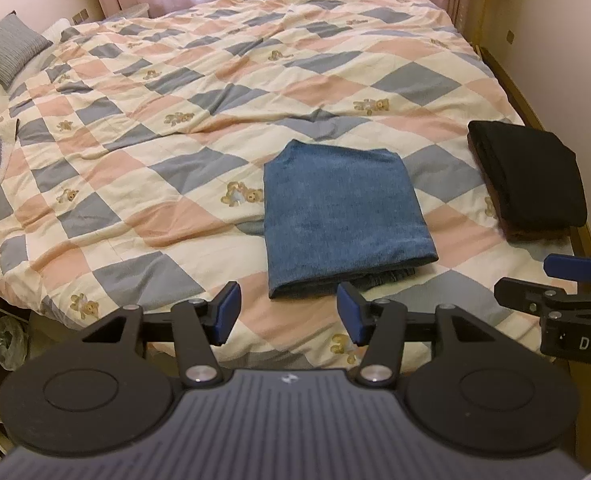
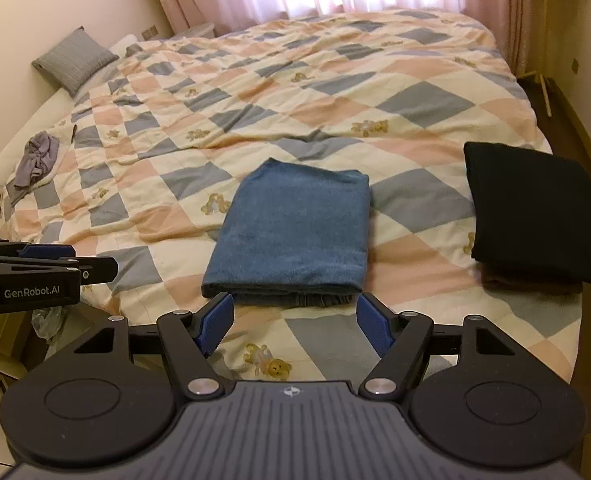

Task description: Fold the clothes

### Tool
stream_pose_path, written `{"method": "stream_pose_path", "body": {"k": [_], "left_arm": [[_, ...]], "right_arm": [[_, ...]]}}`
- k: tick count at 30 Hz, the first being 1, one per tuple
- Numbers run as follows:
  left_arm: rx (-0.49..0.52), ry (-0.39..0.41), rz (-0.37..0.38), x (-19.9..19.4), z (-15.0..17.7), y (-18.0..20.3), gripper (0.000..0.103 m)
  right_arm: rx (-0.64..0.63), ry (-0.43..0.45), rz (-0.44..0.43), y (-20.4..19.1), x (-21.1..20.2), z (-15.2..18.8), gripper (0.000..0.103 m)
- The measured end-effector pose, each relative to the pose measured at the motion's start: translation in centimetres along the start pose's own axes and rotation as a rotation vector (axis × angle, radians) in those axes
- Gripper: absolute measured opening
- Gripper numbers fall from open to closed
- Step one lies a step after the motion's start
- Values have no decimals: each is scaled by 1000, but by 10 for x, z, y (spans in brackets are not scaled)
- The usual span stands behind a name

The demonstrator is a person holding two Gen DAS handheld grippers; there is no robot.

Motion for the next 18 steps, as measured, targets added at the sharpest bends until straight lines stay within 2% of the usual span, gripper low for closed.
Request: {"method": "stream_pose_path", "body": {"k": [10,18], "left_arm": [[32,-52,14,37,-15,-6,53],[81,-98,27,80,-49,-12,54]], "right_arm": [[35,-40,28,6,21,-5,70],[77,-57,55,15,51,-33,71]]}}
Point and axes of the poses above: each gripper's, at about its wrist camera, not at the fingertips, and x roughly the way its jaws point, y to its right, z to its underside, the point moved 10 cm from there along x, roughly the way its jaws point, and after that the axes turned 4 degrees about -x, right-handed, at the moved point
